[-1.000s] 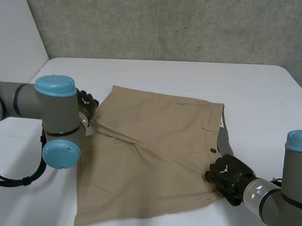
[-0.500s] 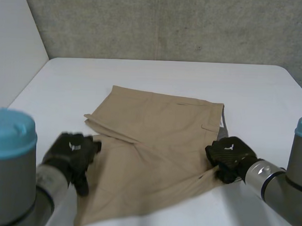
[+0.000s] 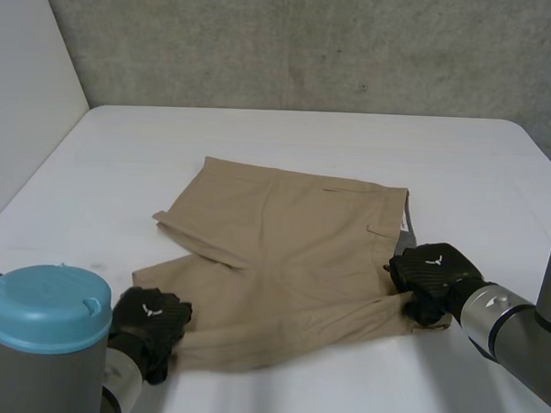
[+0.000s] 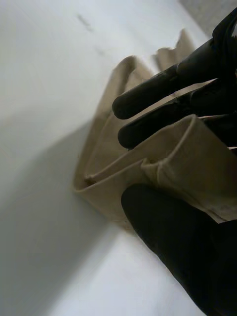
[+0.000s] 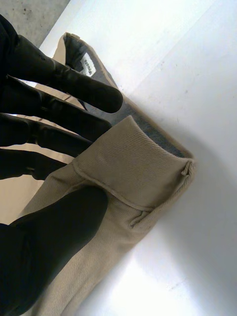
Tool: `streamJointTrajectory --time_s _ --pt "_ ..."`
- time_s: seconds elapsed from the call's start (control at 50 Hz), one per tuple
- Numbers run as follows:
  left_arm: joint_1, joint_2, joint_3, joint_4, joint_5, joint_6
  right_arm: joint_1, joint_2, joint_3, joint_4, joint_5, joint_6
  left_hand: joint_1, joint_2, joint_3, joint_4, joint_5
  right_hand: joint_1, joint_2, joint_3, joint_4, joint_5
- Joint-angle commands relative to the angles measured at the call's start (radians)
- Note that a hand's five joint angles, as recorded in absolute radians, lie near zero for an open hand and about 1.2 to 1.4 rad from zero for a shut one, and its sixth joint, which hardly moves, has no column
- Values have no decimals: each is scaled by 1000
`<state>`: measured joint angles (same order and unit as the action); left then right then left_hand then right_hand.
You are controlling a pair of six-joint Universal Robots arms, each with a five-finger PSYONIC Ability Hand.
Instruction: Fold the shorts.
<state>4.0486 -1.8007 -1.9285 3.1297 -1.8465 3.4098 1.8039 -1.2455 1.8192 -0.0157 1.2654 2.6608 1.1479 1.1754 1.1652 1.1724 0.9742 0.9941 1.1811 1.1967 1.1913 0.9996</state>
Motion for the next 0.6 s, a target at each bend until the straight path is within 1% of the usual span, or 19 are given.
streamJointTrajectory --time_s 0.02,0.06,0.08,0.1,0.14,0.16,0.18,0.22,0.24,0.3,0.38,0.4,0.42,0.46,0.48,0.5,0.54,0.56,0.6 --pt "-10 138 2 55 3 31 3 -64 6 60 -1 -76 248 221 231 224 248 402 215 200 205 222" --pt "-14 165 -4 18 6 49 5 -113 12 112 -1 -134 248 221 231 224 248 402 215 200 205 222" --pt "-20 179 -7 -6 7 63 -3 -164 23 175 -1 -207 248 221 231 224 248 402 215 200 205 222" --pt "-31 199 -12 -66 12 95 -1 -190 28 210 -1 -249 248 221 231 224 248 402 215 200 205 222" --pt "-42 210 -15 -130 12 130 -1 -230 43 285 -1 -335 248 221 231 224 248 402 215 200 205 222" --pt "-45 212 -20 -161 12 149 -1 -264 58 360 6 -411 248 221 231 224 248 402 215 200 205 222" --pt "-49 215 -27 -216 12 170 -1 -276 66 397 8 -448 248 221 231 224 248 402 215 200 205 222" --pt "-56 219 -33 -258 13 195 -3 -294 83 468 17 -508 248 221 231 224 248 402 215 200 205 222" --pt "-57 219 -40 -273 13 203 -4 -299 95 532 22 -566 248 221 231 224 248 402 215 200 205 222" --pt "-62 225 -41 -289 12 232 -6 -301 98 595 17 -616 248 221 231 224 248 402 215 200 205 222" --pt "-53 210 -1 -244 10 258 -5 -296 57 559 12 -570 248 221 231 224 248 402 215 200 205 222" --pt "-53 202 12 -223 10 260 2 -284 33 512 15 -529 248 221 231 224 248 402 215 200 205 222" --pt "-53 177 41 -171 6 263 5 -270 17 481 17 -503 248 221 231 224 248 402 215 200 205 222" --pt "-48 141 77 -119 6 266 9 -238 -10 435 20 -467 248 221 231 224 248 402 215 200 205 222" --pt "-45 124 97 -93 6 267 14 -195 -46 389 25 -434 248 221 231 224 248 402 215 200 205 222" --pt "-34 86 136 -39 6 273 17 -172 -66 370 29 -418 248 221 231 224 248 402 215 200 205 222" --pt "-16 48 181 10 6 276 29 -131 -106 335 41 -395 248 221 231 224 248 402 215 200 205 222" --pt "-5 28 203 39 7 278 44 -92 -145 304 61 -380 248 221 231 224 248 402 215 200 205 222" --pt "21 -52 273 124 7 286 64 -63 -185 272 92 -371 248 221 231 224 248 402 215 200 205 222"
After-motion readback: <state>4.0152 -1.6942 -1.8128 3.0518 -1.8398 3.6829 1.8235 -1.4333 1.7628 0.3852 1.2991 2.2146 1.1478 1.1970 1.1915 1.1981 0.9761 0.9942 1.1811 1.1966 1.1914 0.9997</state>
